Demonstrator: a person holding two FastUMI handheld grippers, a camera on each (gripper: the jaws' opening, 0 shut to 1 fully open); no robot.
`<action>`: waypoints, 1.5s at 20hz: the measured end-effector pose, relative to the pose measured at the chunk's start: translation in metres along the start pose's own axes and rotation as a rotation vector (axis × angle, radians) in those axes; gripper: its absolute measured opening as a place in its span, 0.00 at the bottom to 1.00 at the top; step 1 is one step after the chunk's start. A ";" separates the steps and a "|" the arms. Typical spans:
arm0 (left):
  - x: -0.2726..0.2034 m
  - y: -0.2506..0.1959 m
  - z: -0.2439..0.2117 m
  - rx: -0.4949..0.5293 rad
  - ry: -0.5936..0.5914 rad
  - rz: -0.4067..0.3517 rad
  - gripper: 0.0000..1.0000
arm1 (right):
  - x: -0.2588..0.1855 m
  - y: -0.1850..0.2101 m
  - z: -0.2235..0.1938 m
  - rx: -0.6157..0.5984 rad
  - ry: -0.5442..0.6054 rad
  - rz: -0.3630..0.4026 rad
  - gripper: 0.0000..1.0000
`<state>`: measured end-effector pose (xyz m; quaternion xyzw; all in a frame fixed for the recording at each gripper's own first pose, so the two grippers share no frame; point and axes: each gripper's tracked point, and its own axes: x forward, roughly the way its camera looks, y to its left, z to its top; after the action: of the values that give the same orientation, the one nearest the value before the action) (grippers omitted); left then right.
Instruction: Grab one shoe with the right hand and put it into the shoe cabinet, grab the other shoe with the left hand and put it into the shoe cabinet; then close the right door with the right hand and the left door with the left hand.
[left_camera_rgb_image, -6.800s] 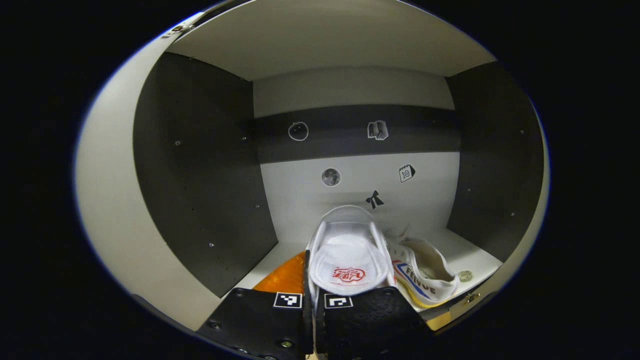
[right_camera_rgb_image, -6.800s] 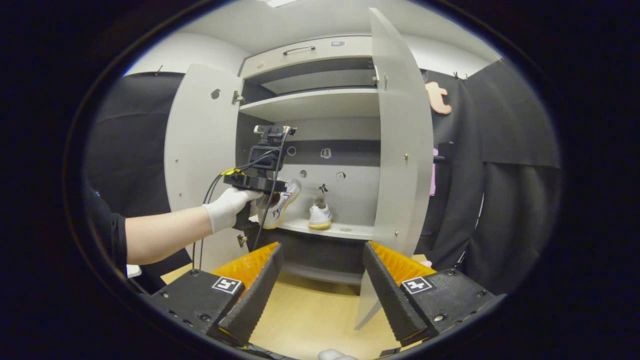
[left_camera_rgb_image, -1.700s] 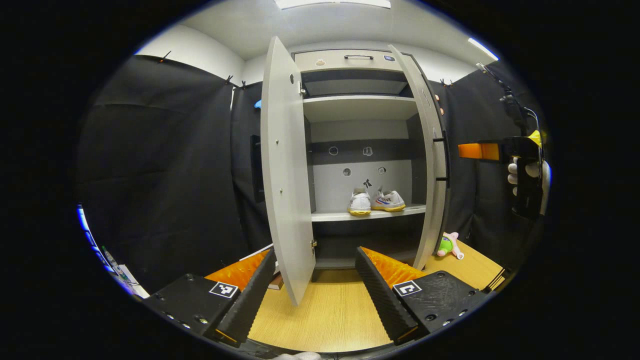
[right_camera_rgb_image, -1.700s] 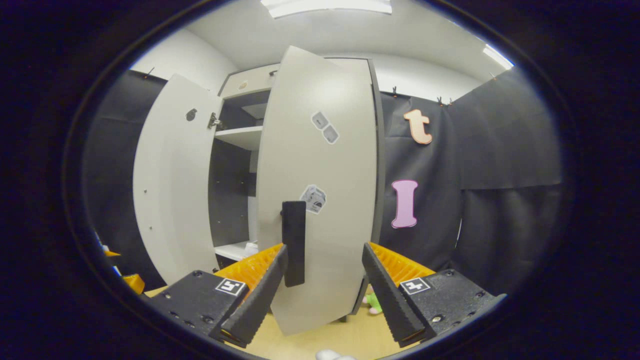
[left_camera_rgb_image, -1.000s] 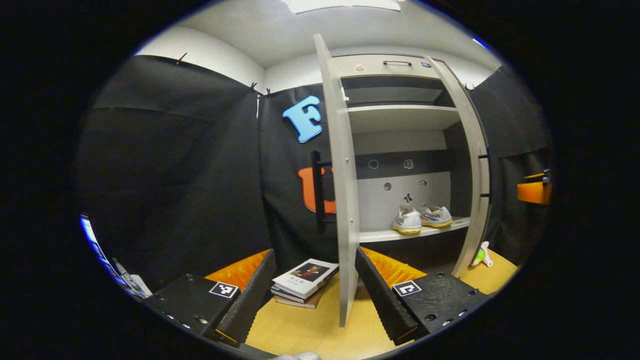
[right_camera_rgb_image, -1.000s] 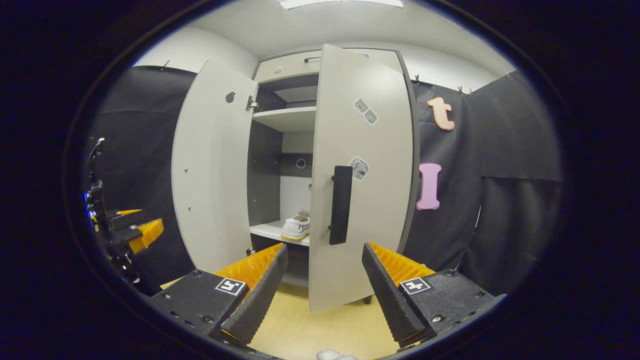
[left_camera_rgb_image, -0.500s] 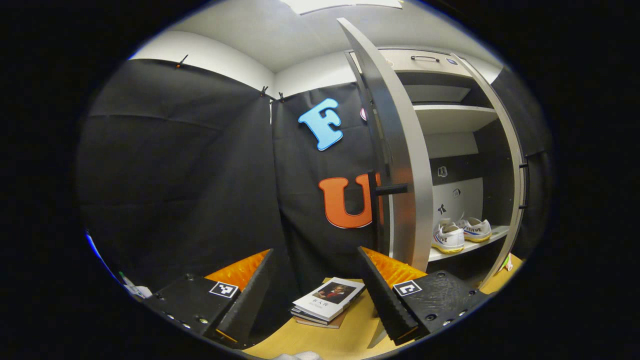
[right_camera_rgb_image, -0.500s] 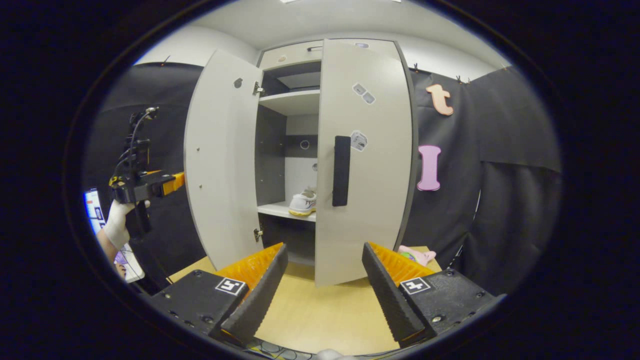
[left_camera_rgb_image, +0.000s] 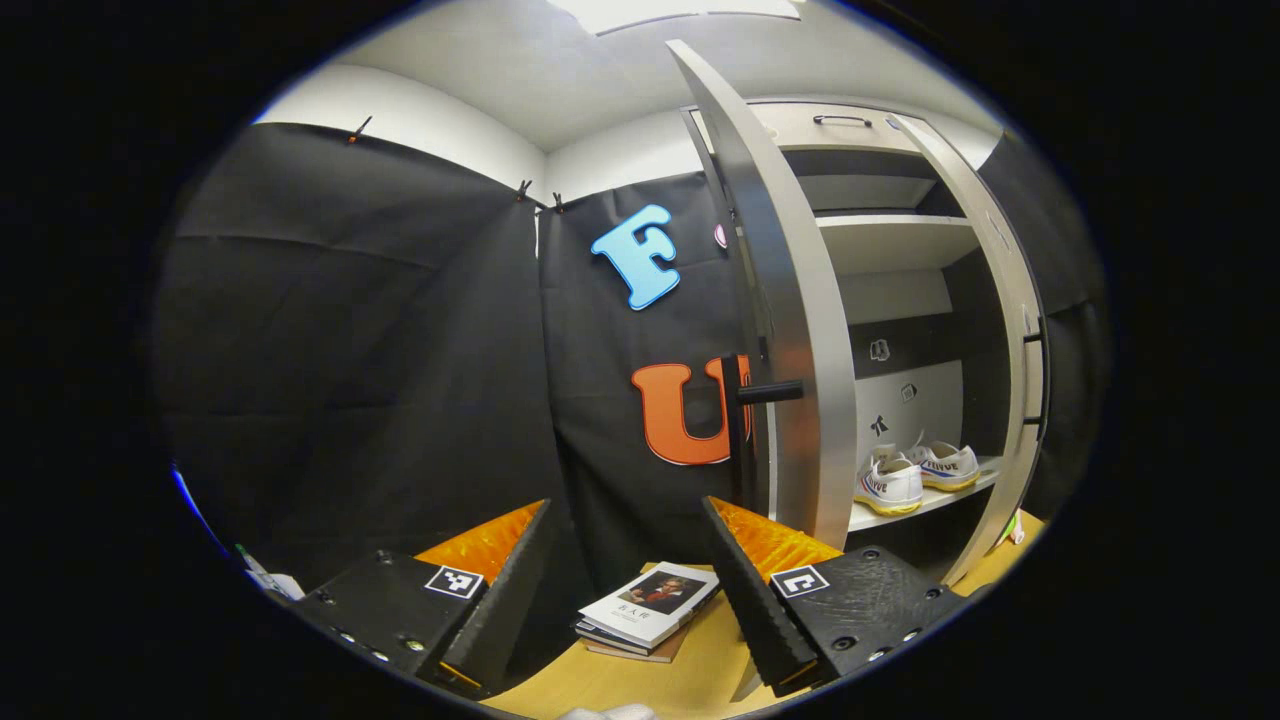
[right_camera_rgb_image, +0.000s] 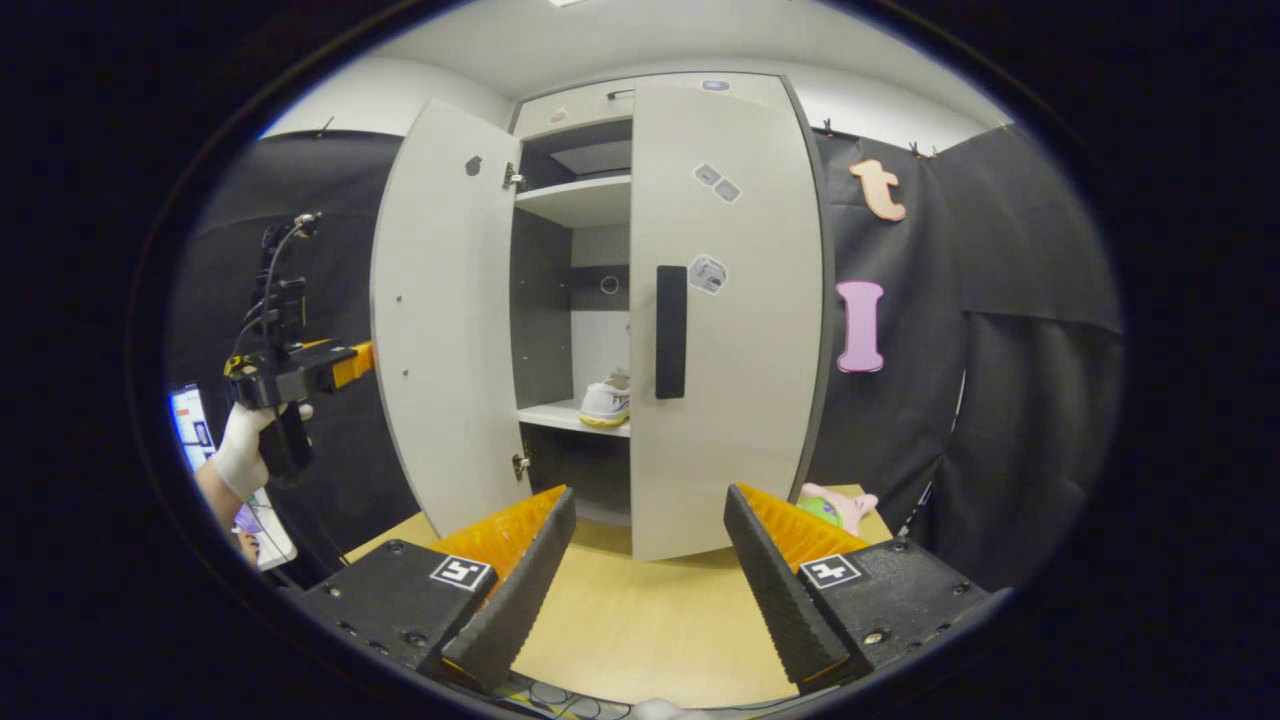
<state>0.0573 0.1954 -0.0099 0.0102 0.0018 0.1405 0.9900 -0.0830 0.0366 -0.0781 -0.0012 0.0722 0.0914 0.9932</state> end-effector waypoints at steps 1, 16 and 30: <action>-0.001 -0.002 0.001 -0.005 0.000 0.000 0.89 | 0.000 -0.001 0.000 0.002 0.000 0.000 0.98; -0.024 -0.112 0.012 -0.051 -0.010 -0.219 0.87 | -0.009 -0.032 -0.005 0.026 0.002 -0.020 0.98; -0.068 -0.165 0.019 -0.002 0.005 -0.288 0.96 | -0.029 -0.065 0.017 0.033 -0.056 -0.094 0.98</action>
<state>0.0376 0.0174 0.0054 0.0087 0.0058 -0.0032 0.9999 -0.0968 -0.0321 -0.0582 0.0144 0.0459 0.0436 0.9979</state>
